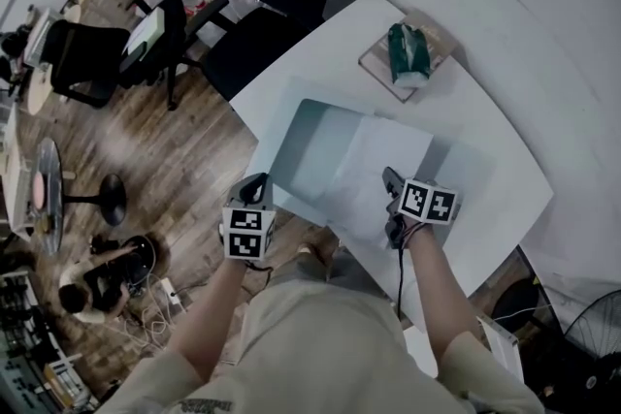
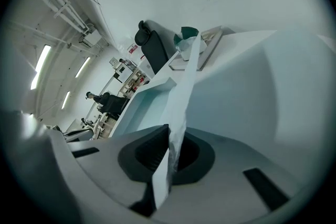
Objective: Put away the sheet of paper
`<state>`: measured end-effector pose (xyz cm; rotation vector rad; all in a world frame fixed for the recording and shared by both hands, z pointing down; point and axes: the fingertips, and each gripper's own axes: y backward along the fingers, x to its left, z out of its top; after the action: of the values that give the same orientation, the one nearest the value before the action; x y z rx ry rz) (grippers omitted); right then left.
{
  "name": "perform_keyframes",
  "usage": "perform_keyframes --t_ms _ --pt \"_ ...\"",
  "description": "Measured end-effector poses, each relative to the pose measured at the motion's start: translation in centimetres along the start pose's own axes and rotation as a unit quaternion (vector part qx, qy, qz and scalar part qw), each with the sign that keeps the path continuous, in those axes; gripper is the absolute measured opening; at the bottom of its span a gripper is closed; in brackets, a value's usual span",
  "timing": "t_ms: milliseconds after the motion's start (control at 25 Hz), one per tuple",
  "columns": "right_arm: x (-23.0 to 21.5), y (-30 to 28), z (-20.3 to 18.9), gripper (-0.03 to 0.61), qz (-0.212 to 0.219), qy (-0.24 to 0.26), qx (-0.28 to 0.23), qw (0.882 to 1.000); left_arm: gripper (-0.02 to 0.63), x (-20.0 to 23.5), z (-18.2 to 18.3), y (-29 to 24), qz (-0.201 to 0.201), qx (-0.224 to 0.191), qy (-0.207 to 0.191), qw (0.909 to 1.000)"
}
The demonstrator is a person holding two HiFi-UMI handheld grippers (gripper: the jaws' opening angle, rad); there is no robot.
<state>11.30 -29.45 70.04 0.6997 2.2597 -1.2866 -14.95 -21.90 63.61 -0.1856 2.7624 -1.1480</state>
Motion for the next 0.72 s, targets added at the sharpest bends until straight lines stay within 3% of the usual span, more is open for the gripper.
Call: perform_keyframes --t_ms 280,720 --pt "0.5 -1.8 0.7 0.023 0.009 -0.017 0.002 1.0 0.028 1.2 0.8 -1.2 0.0 0.009 -0.006 0.9999" --pt "2.5 -5.7 0.3 0.023 -0.008 -0.041 0.01 0.999 0.028 4.5 1.9 -3.8 -0.048 0.011 -0.01 0.9988"
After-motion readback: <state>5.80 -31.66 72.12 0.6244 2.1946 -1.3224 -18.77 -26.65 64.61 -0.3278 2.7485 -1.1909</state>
